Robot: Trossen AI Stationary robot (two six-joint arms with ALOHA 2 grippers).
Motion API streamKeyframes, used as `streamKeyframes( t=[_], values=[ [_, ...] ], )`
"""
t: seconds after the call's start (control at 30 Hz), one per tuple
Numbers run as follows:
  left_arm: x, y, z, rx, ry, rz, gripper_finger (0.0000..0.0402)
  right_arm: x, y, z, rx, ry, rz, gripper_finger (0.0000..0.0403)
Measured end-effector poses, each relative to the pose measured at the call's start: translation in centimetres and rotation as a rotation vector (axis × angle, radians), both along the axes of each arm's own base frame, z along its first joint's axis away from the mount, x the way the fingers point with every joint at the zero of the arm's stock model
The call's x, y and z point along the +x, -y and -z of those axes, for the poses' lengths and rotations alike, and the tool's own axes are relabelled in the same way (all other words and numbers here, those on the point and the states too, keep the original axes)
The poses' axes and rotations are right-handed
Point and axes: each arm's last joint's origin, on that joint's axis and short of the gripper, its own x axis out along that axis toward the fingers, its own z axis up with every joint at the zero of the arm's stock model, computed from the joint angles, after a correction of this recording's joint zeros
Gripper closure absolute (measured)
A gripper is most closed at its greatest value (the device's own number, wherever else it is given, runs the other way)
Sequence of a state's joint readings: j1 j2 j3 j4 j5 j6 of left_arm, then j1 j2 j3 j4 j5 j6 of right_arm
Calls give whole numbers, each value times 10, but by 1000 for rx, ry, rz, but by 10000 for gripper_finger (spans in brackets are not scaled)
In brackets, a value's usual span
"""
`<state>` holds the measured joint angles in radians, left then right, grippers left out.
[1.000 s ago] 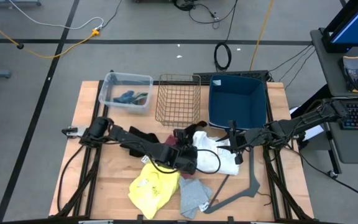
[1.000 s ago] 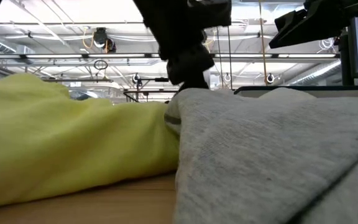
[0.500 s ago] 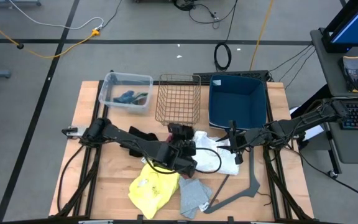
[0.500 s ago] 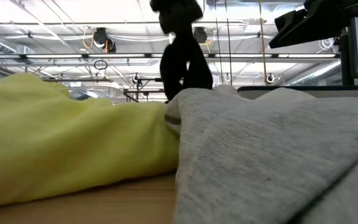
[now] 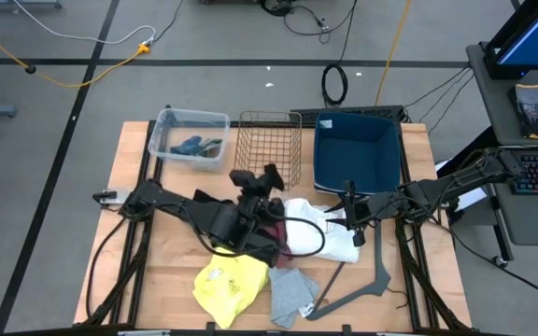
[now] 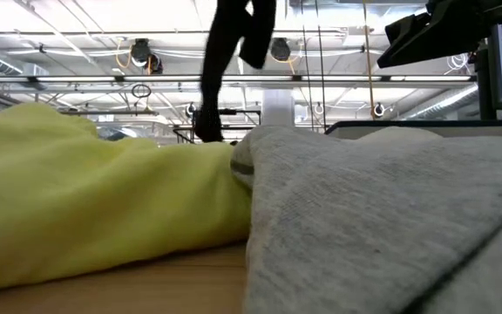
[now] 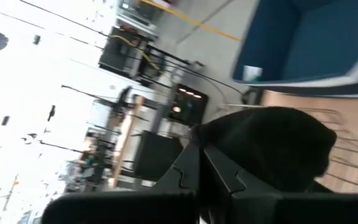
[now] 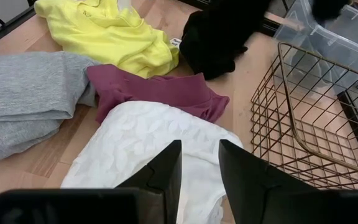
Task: Pick & Place Cloths
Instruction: Put the black sock into the transparent bin
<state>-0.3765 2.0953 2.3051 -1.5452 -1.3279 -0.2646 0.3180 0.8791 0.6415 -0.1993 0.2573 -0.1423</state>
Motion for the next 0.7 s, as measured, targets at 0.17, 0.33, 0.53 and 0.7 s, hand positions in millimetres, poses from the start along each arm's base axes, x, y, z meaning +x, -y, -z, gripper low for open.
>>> streamKeyframes(
  t=[0.17,0.33,0.53,0.7],
  values=[
    [-6,-10,-20,104,4,-27,401,0,0,0,0,0,0,303],
    [-19,-30,-42,170,31,-83,401,0,0,0,0,0,0,303],
    [-39,-62,-71,218,84,-181,401,0,0,0,0,0,0,303],
    [-57,-93,-91,213,118,-268,402,0,0,0,0,0,0,303]
  ],
)
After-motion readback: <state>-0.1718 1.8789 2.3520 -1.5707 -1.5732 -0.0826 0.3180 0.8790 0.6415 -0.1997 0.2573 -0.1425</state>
